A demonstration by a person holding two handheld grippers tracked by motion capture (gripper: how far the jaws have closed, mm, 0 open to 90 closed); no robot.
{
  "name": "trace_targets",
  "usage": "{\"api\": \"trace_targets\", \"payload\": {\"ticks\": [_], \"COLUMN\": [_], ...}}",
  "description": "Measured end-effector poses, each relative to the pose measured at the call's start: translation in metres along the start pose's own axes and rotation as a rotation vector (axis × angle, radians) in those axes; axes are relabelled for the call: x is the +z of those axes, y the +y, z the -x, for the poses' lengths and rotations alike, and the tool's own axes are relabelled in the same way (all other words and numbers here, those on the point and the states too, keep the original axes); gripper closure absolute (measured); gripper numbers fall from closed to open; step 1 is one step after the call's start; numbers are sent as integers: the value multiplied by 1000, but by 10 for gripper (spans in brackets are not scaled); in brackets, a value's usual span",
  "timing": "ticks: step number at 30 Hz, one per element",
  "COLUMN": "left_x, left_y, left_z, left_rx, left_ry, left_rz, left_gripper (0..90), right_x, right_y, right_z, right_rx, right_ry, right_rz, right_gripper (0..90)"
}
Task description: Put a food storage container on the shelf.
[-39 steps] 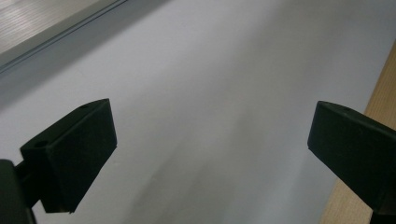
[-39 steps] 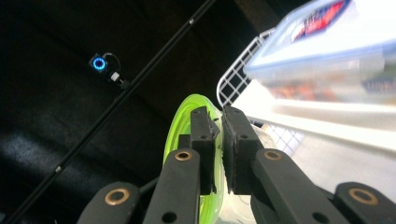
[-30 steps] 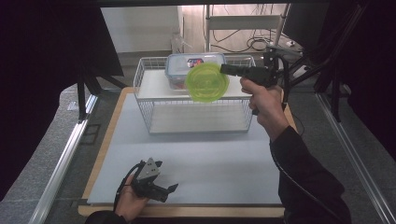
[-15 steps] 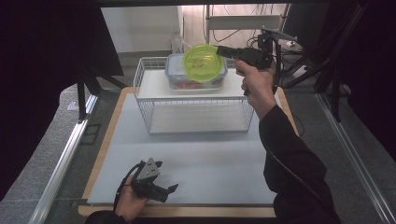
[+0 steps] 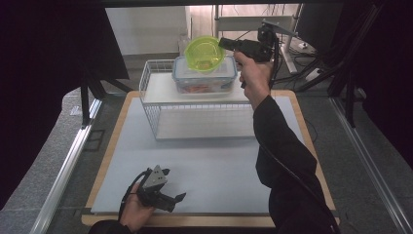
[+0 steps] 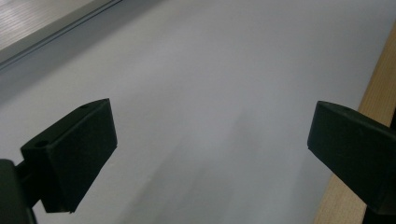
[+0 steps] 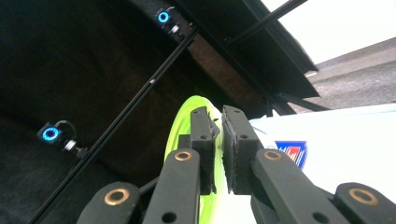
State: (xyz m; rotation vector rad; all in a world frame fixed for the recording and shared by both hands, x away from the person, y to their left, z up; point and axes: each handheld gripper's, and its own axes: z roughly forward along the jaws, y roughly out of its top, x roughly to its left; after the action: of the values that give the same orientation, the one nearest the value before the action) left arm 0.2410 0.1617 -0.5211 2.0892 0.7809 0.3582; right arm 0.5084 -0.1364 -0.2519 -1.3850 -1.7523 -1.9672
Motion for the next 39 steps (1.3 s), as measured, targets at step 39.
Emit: {"api": "trace_targets", "payload": {"ticks": [39], "left_x": [3], "left_y": [0], "left_z": [3], "left_rx": [36], "left_ry": [-16], "left_rz": [-32], "left_gripper": [17], "right_x": [24], "right_y": [-6], "right_z": [19], "right_rx": [-77], "right_ry": [-237], "right_rz": [115], "right_gripper": [689]}}
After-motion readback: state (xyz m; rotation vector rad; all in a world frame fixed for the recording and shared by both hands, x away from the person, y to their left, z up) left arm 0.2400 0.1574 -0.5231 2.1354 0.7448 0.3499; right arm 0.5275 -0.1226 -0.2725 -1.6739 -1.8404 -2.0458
